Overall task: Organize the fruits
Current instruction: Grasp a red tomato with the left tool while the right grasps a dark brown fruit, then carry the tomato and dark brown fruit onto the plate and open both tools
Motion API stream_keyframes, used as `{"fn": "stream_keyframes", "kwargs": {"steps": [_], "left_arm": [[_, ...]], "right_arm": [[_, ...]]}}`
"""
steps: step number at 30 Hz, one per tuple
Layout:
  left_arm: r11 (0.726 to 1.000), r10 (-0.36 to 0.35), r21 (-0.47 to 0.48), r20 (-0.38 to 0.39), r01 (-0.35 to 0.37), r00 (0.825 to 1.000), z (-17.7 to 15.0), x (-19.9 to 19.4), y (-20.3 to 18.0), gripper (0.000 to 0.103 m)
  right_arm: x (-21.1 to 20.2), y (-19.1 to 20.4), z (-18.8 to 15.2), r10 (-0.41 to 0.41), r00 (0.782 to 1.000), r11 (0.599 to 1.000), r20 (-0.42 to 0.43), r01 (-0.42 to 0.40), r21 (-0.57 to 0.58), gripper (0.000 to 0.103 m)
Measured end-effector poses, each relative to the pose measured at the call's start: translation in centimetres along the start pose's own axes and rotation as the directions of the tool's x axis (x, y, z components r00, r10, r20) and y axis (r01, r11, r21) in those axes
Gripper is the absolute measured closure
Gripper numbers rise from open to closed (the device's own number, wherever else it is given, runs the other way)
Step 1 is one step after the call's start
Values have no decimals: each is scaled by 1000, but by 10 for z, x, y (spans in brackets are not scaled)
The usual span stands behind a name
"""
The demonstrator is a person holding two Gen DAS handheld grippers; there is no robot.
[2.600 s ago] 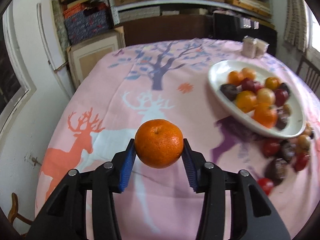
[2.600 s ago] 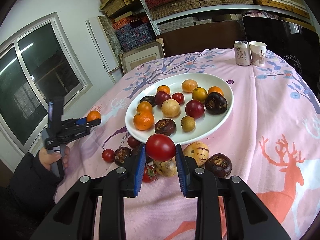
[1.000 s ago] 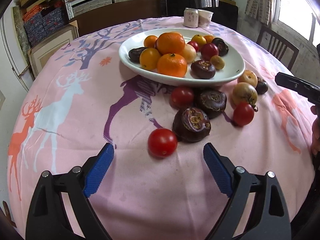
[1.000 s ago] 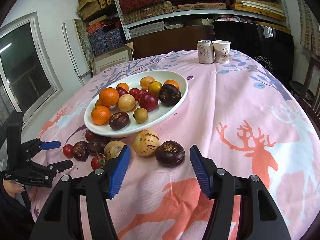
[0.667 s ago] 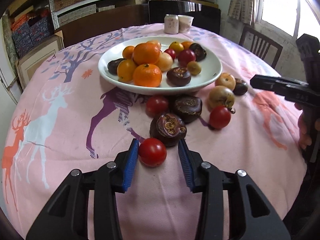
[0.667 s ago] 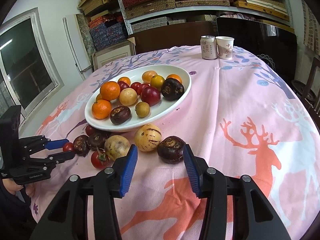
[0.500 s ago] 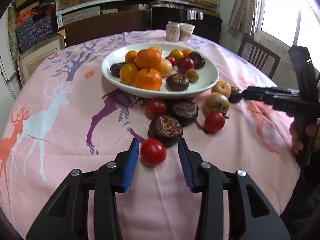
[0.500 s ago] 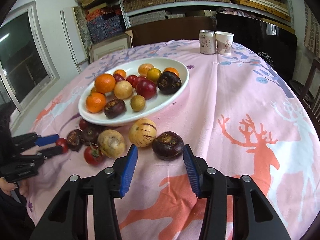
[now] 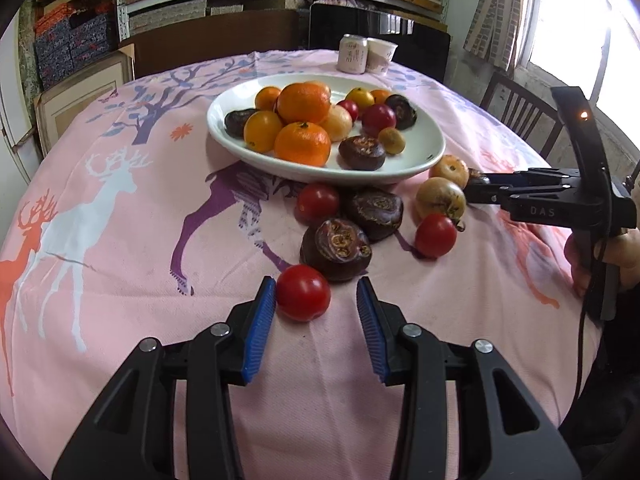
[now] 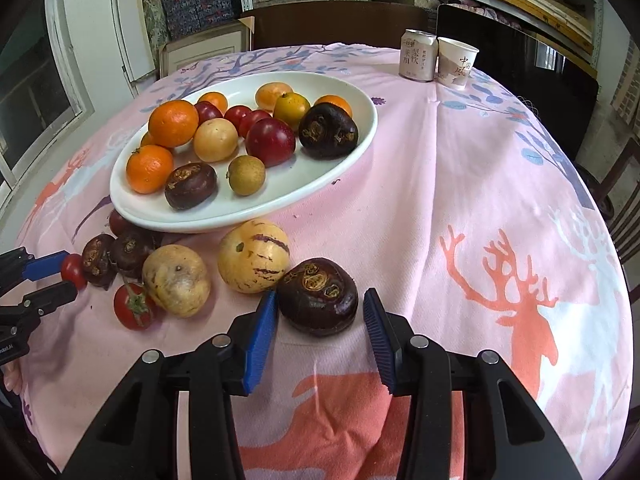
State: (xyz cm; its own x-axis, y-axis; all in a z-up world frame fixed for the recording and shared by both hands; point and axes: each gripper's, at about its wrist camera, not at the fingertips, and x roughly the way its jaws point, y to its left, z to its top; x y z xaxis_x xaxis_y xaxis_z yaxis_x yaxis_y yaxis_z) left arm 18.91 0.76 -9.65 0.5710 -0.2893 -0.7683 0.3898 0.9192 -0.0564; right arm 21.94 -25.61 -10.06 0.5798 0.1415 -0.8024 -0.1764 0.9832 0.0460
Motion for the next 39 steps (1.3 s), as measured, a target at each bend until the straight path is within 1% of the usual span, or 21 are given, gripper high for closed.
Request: {"fn": "stream_keyframes", "kwargs": {"steps": [2,4,6,7,8,10,13,14,15,16,17,18,20,24,29,32,34,37,39], "left_arm": [[1000,6,-10,-20,-7,1000,1,4,2,62],[1000,18,-7,-23,-18,1000,0,5,2,63],[1000,28,-7,-26,-28,999,-1,6,2,74],[999,34,-19,-32,-34,999,-1,7,5,75],[999,23,-32,-36,-24,999,0,7,8,75],[999,32,-37,-49,-34,998,3,11,10,70],[998,60,18,-64,-59,996,5,15,0,58],[996,86,28,-67,-84,994,5,16,-1,42],[995,98,25,-67,-96,993,4,16,-1,32],[996,87,12,-64,-86,994,4,15,1,33],[997,79,1,-59,-79,995,4,14,3,45],[998,63,-3,-59,-63,996,4,14,4,70],[998,59,4,-43,-59,997,3,9,2,75],[1000,25,5,-1,-25,1000,-1,-7,-7,76],[1000,16,-15,97,-15,995,10,-46,-11,76],[999,24,-25,141,-20,990,25,-61,-11,76],[999,37,-20,160,-34,986,39,-64,-11,76],[1000,12,-18,170,-9,985,62,-60,-12,76],[1000,-6,-7,162,8,987,78,-49,-17,76]], "right_arm": [[1,0,1,2,1000,1000,0,-2,1,62],[0,1,0,3,1000,1000,5,-3,0,62],[-4,0,-1,7,1000,1000,19,-8,3,62],[-6,-1,-1,11,1000,1000,25,-11,5,62],[-7,-1,-2,15,1000,1000,28,-15,6,62],[-9,-2,-5,31,999,999,28,-31,14,62],[-10,-2,-7,43,999,999,27,-43,20,62],[-11,-2,-7,46,999,999,29,-47,21,62],[-11,-2,-8,49,998,998,30,-50,23,62],[-12,-3,-9,53,998,998,32,-54,28,62],[-12,-4,-9,56,998,998,34,-57,32,62],[-13,-5,-10,58,998,998,36,-59,36,62],[-15,-6,-11,63,997,997,44,-64,43,62],[-26,-8,-15,69,994,996,82,-73,42,62],[-49,-9,-20,105,985,993,138,-110,30,62],[-66,-11,-16,127,976,991,178,-133,20,62],[-78,-13,-8,142,966,989,215,-148,12,62],[-89,-15,10,157,954,987,255,-163,4,62],[-90,-16,25,170,947,984,272,-176,0,62]]}}
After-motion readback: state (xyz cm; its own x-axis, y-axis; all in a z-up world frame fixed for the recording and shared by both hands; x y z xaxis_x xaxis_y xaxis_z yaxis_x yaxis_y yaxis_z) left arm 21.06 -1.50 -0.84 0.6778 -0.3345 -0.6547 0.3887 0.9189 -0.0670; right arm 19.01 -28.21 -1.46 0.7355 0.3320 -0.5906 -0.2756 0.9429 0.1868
